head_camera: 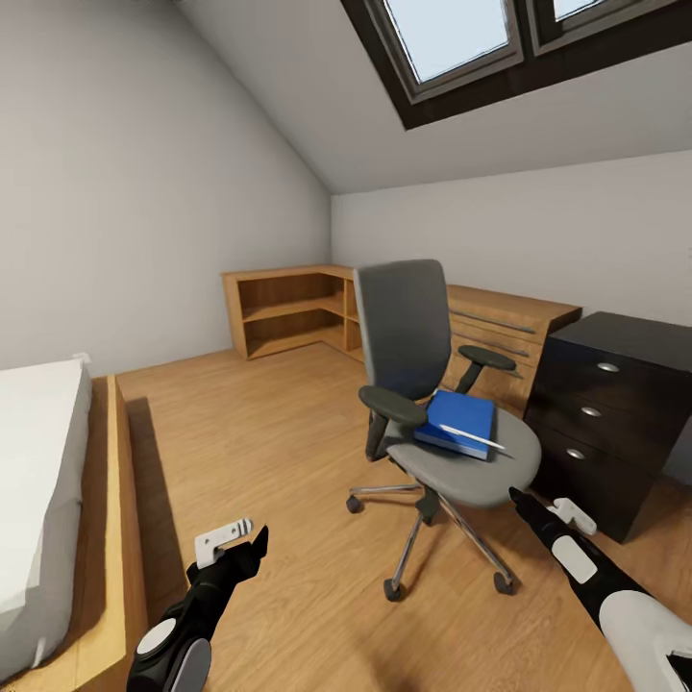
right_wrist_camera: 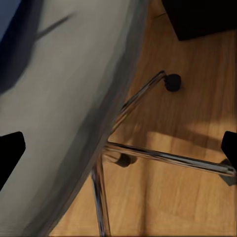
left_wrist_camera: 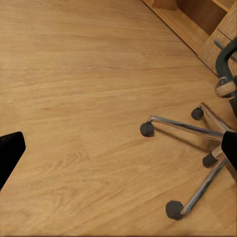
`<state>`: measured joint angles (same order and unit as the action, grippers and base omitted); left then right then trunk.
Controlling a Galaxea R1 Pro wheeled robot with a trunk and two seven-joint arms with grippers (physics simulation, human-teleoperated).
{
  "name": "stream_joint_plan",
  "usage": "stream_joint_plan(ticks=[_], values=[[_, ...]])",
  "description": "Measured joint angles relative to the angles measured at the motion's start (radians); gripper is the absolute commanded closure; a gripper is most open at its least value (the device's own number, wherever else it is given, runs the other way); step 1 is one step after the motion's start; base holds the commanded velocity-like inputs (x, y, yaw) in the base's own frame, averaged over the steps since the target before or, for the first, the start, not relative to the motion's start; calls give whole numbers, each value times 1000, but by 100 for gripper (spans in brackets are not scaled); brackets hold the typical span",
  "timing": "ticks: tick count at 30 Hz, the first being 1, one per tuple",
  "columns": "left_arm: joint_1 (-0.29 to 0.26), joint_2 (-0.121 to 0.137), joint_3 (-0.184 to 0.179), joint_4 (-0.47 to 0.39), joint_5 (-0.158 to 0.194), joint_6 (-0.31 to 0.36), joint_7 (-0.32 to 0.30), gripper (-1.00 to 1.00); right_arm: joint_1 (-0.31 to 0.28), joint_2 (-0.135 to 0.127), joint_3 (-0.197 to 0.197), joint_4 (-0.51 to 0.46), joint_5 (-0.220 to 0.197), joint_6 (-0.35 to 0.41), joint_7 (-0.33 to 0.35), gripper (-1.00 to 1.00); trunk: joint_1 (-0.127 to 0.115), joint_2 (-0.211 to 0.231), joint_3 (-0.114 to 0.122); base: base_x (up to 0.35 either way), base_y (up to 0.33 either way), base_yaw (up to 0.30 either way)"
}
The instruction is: In the bedroom, organize the workspace by keeping the computer under the desk, ensuring the monitor is on the desk, placing the keyboard on the desk next to the monitor, placing the mouse on the desk next to the keyboard, moving the folder from the swivel chair onto the desk next to the mouse, stacking the notebook on top of the folder with the pen on top of the notebook, and positioning the swivel chair next to the desk.
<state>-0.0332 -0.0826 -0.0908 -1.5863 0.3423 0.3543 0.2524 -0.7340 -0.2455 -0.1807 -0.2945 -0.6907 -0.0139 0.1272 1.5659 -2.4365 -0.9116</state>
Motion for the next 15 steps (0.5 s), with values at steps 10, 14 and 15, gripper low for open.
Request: stream_joint_plan(ticks=[10, 14, 15], values=[[0, 1, 0, 0, 0, 1, 0, -100, 0, 0, 0, 0, 0, 0, 0, -100, 0, 0, 6, -12, 0, 98], [0, 0, 0, 0, 0, 1, 0, -100, 0, 0, 0, 0, 0, -1, 0, -100, 0, 0, 9, 0, 0, 94], [1, 0, 0, 0, 0, 1, 1, -100, 0, 0, 0, 0, 0, -1, 1, -100, 0, 0, 9, 0, 0, 35]])
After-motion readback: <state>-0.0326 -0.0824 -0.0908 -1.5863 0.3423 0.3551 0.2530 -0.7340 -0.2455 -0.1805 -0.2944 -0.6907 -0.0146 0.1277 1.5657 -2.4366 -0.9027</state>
